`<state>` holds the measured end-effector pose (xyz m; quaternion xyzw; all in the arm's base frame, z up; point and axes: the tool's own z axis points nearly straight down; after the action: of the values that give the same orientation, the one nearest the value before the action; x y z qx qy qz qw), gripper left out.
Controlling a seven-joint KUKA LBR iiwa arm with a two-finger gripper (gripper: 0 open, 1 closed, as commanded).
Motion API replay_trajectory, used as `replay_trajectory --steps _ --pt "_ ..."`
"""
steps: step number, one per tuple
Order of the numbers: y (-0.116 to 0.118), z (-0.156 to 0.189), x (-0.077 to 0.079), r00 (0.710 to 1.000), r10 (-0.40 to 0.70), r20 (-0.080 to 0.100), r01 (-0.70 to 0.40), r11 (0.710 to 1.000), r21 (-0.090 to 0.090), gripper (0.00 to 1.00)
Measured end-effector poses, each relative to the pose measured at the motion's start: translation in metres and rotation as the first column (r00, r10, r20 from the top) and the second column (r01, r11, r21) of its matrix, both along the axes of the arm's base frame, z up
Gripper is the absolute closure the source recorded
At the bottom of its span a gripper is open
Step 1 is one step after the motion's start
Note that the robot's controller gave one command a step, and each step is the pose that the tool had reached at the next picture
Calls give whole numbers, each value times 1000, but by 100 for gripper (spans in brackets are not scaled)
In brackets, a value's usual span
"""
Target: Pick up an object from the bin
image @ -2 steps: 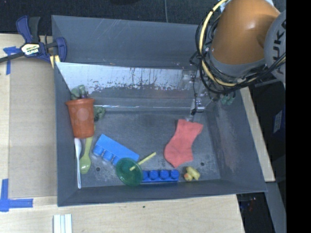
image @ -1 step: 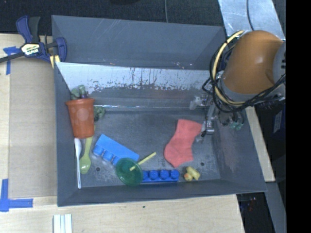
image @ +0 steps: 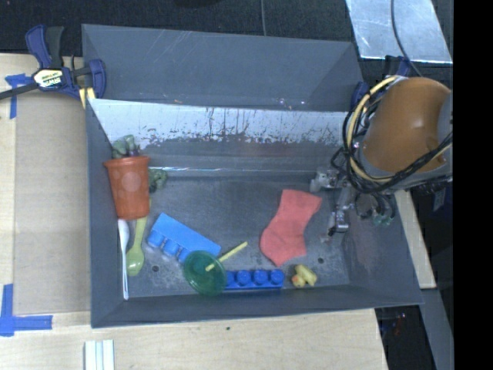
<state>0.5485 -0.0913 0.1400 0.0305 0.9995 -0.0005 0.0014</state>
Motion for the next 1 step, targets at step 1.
replay_trajectory --steps 1 --pt "-23 -48 -7 992 -129 6 129 992 1 0"
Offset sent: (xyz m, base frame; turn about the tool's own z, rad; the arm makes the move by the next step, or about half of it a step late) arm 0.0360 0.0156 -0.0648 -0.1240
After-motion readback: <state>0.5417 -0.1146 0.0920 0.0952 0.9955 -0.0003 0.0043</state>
